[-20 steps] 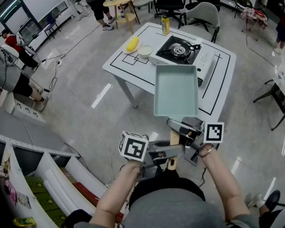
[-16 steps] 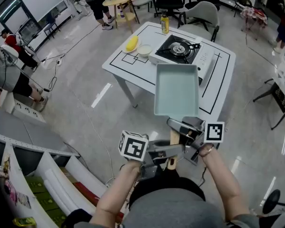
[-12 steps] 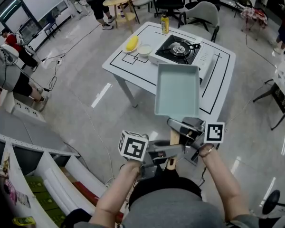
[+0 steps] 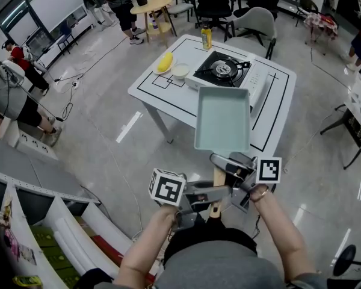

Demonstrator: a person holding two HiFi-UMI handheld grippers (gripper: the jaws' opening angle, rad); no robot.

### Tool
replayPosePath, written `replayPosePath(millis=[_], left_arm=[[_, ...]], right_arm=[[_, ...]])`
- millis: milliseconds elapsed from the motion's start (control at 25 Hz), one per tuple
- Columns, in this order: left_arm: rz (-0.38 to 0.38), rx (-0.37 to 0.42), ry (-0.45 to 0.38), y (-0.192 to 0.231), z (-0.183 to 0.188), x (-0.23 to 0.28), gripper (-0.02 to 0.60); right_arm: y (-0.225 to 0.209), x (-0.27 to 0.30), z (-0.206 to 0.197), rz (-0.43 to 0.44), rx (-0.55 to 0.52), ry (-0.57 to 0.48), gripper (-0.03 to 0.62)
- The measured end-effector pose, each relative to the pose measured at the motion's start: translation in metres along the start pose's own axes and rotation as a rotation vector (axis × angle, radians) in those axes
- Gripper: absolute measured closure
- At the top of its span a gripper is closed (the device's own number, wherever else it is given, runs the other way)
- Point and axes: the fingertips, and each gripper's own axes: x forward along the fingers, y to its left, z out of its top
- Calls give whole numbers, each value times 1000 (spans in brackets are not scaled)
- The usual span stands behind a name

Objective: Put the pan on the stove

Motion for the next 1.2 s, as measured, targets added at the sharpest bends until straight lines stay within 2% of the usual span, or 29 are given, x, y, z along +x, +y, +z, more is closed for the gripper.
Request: replayPosePath(millis=[360, 680, 880, 1200], left_arm=[[2, 12, -25, 6, 29, 5, 457], [-15, -4, -11, 41, 87, -1, 457], [-53, 15, 49, 70, 139, -14, 457], [-111, -16, 196, 102, 227, -33, 457]], right_arm=[[-8, 11, 25, 9, -7, 19, 398], [-37, 45, 77, -7, -22, 2, 398], [-65, 77, 122, -45, -24, -41, 399], [-97, 129, 201, -105, -8, -184, 401]])
